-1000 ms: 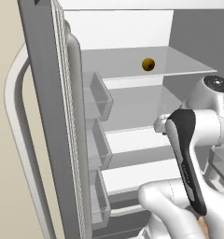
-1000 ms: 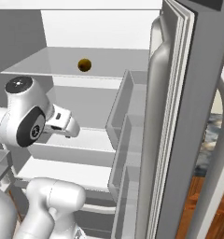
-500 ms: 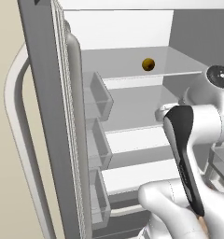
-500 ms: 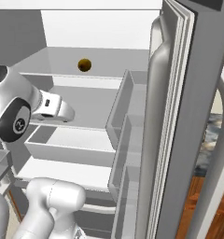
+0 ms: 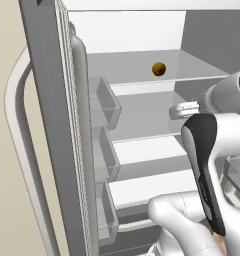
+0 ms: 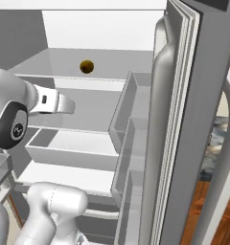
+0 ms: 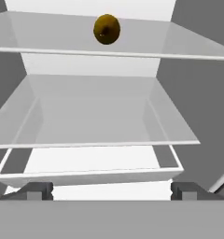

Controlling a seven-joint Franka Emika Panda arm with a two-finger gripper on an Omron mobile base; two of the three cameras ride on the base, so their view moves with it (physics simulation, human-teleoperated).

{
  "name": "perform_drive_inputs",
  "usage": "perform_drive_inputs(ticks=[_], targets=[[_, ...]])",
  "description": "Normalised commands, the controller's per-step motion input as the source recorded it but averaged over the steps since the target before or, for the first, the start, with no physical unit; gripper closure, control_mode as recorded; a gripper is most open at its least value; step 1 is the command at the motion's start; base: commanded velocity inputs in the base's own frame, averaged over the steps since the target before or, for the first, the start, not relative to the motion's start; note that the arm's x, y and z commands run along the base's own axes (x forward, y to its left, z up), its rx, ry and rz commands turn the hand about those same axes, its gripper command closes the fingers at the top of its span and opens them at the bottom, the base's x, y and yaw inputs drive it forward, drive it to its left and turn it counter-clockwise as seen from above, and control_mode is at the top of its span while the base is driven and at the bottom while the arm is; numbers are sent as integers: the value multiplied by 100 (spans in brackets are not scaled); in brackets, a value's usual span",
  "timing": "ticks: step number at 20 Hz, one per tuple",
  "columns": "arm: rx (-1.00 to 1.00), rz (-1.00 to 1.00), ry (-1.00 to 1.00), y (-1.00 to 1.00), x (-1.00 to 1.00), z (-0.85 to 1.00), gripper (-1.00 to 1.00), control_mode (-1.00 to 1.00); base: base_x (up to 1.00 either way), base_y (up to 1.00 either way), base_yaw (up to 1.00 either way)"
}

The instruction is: Retrieve a lemon from the fridge and place it on the cutting board with the fish.

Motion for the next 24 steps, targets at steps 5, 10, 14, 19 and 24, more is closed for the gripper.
perform_drive_inputs(ticks=[5, 10, 14, 19, 24], targets=[[0, 0, -13, 0, 0, 68, -100, -100, 0, 0, 0], [9, 0, -2, 0, 0, 37, -100, -100, 0, 0, 0], [7, 0, 0, 0, 13, 4, -100, -100, 0, 0, 0], [1, 0, 0, 0, 30, 1, -100, -100, 0, 0, 0], [0, 0, -2, 2, 47, 0, -100, -100, 0, 0, 0]])
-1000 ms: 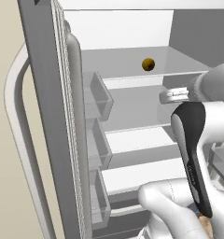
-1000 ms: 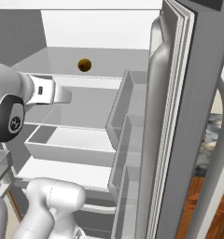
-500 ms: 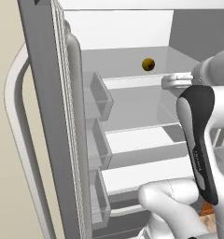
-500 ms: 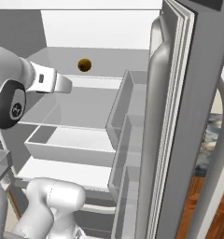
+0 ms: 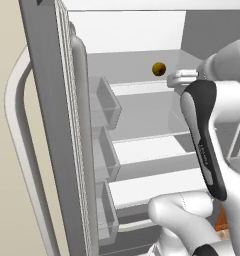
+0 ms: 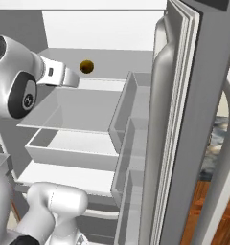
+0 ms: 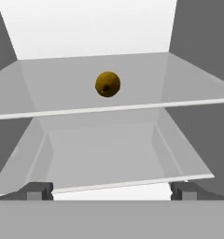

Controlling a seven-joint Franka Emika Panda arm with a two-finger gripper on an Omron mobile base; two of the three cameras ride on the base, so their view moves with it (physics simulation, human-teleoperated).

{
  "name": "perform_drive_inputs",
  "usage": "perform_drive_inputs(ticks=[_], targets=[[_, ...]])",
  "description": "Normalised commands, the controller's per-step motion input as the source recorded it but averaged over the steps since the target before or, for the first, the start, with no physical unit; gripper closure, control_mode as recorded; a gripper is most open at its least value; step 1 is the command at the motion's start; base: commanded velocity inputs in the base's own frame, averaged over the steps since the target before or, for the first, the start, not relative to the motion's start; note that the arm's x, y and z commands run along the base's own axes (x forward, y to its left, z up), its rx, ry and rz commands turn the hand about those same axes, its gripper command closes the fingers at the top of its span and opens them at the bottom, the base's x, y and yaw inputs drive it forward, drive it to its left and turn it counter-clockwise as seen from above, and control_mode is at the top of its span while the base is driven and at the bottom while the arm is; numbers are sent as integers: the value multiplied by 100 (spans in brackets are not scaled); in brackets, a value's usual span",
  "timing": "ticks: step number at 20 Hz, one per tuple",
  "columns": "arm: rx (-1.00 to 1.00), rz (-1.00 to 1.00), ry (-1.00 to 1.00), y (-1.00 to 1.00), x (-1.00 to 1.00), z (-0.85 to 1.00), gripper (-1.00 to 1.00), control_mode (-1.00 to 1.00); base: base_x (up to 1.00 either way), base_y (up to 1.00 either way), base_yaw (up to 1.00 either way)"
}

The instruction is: Retrieve a lemon from the fridge and place it on the cutting board with the fish.

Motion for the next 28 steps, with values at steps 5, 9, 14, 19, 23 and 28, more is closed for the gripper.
perform_drive_inputs(ticks=[5, 9, 14, 19, 23, 28], targets=[[0, 0, -4, 1, 35, 0, -100, -100, 0, 0, 0], [0, 0, -6, 1, 32, 0, -100, -100, 0, 0, 0], [0, 0, -3, 0, 33, 0, -100, -100, 0, 0, 0], [-1, 0, 0, 0, 47, 0, -100, -100, 0, 0, 0], [-1, 0, 5, 0, 49, 0, -100, -100, 0, 0, 0], [0, 0, 0, 0, 49, -2, -100, -100, 0, 0, 0]])
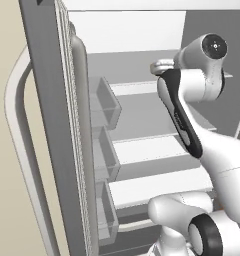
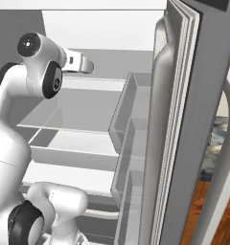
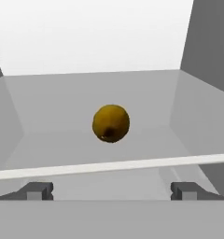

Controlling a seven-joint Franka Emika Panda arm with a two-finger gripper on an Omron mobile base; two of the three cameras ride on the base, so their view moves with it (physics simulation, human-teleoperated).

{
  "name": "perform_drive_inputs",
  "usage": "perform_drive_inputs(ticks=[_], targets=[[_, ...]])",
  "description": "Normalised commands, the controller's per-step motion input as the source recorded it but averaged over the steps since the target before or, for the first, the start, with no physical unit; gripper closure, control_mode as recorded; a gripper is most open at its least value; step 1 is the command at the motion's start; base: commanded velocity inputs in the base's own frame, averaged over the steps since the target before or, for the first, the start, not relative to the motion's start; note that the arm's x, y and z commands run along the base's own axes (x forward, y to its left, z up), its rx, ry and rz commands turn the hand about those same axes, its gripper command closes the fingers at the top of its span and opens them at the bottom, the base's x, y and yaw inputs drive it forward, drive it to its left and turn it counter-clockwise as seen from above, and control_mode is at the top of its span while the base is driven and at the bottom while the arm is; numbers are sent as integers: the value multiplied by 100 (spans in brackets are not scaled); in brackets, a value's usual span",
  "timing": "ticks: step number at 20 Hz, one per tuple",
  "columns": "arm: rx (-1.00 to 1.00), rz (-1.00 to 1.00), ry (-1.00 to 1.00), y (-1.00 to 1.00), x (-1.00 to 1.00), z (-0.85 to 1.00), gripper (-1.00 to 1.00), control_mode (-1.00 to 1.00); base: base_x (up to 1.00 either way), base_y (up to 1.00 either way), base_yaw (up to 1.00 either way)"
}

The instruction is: Retrieve a lemon from the fridge and place it on the cutting board with the fish.

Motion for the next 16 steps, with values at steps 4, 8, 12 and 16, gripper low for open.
perform_drive_inputs(ticks=[4, 8, 12, 16], targets=[[0, 0, 0, 0, 47, -3, -100, -100, 0, 0, 0], [0, 0, 0, 0, 43, -5, -100, -100, 0, 0, 0], [-1, 0, 0, 0, 43, -6, -100, -100, 0, 0, 0], [-1, 0, 0, 0, 37, -3, -100, -100, 0, 0, 0]])
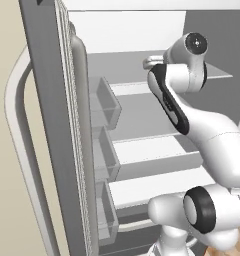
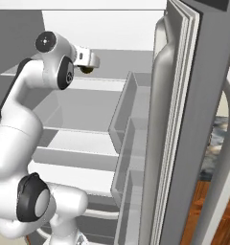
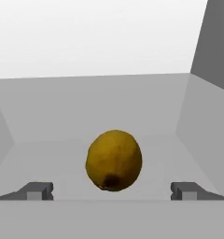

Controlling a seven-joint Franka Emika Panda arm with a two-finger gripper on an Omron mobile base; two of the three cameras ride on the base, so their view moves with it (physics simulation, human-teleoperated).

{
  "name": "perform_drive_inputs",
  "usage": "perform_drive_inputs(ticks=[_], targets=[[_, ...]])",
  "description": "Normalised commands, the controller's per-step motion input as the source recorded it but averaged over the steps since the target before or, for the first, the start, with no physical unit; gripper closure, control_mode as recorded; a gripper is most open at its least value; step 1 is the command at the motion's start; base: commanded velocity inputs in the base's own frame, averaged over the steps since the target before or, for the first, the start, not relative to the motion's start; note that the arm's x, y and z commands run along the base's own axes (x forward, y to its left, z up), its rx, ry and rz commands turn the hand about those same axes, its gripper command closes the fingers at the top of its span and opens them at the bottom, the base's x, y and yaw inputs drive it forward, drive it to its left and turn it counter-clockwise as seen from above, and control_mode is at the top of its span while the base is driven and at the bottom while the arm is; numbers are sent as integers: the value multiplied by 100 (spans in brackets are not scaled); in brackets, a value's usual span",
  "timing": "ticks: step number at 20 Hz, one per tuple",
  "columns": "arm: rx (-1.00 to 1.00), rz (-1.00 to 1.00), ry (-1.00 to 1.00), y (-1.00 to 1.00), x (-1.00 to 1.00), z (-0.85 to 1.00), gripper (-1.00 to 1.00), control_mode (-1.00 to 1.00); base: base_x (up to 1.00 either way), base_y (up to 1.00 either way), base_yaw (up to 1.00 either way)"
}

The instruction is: Retrieve a lemon from the fridge and place it on the cutting board with the fish.

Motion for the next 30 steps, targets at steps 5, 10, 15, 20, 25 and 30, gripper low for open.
perform_drive_inputs(ticks=[5, 10, 15, 20, 25, 30], targets=[[0, 0, 0, 0, 27, 0, -100, -100, 0, 0, 0], [0, 0, 0, -1, 16, -1, -100, -100, 0, 0, 0], [0, 0, 0, -4, 13, -1, -100, -100, 0, 0, 0], [0, 0, 0, -2, 15, -7, -100, -100, 0, 0, 0], [-1, 0, 4, 0, 14, -15, -100, -100, 0, 0, 0], [-1, 0, 6, 0, 17, -14, -100, -100, 0, 0, 0]])
